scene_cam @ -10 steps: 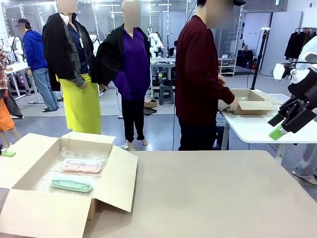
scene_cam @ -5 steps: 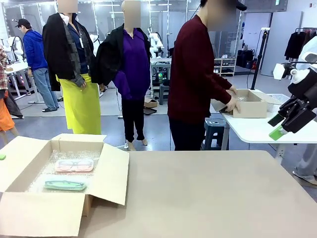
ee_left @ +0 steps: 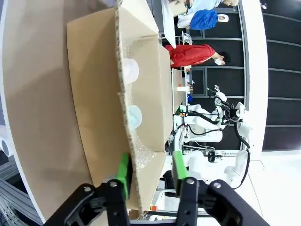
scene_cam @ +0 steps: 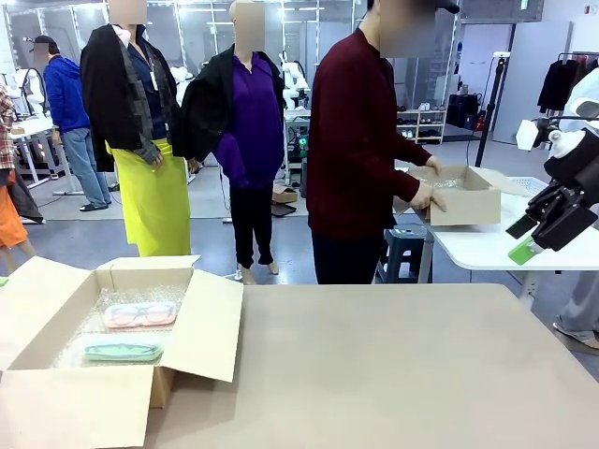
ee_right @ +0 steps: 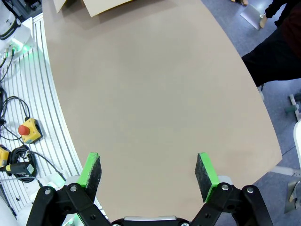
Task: Pack the glasses set securely to prepare it for shipping.
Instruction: Position the Package Box on the left side of the table.
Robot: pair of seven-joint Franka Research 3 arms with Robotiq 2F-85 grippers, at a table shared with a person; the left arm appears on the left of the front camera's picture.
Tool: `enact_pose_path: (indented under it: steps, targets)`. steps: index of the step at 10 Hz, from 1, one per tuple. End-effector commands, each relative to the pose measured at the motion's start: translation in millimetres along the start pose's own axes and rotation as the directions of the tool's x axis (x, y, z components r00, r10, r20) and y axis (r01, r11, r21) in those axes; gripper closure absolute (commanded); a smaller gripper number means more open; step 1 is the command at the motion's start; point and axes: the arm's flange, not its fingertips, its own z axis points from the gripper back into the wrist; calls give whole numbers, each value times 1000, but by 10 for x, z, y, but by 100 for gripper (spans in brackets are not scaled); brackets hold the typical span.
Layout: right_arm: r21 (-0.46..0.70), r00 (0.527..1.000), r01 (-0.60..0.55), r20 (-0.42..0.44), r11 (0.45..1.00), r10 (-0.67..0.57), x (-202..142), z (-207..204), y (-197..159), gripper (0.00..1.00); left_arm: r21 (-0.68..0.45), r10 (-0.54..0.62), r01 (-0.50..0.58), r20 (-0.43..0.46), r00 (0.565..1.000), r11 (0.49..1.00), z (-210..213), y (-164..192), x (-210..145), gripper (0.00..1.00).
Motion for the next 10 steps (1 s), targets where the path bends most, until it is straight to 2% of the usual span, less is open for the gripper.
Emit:
enact_pose_path:
  steps: [1, 2, 3, 6, 7, 8, 10]
  targets:
    - [-4, 1000, 8, -6, 1000, -8, 13, 12, 18, 0, 63, -32, 28, 67, 997, 998, 74, -149, -138, 0]
    - [-4, 1000, 8, -6, 1000, -8, 13, 12, 18, 0, 107, -72, 61, 100, 992, 992, 140, -298, -207, 16]
    - [-4, 1000, 8, -6, 1000, -8, 13, 12, 18, 0, 166, -116, 94, 125, 985, 982, 214, -496, -290, 0]
    - [-4, 1000, 8, -6, 1000, -8, 13, 12, 18, 0, 250, -239, 198, 148, 960, 948, 246, -983, -497, 0]
    - [-4, 1000, 8, -6, 1000, -8, 13, 12, 18, 0, 244, -253, 214, 141, 957, 946, 193, -1046, -527, 0]
    - [-4, 1000, 8, -6, 1000, -8, 13, 12, 18, 0, 197, -205, 174, 145, 968, 965, 448, -956, -323, 0]
    - [-4, 1000, 8, -6, 1000, -8, 13, 12, 18, 0, 197, -205, 174, 145, 968, 965, 448, -956, -323, 0]
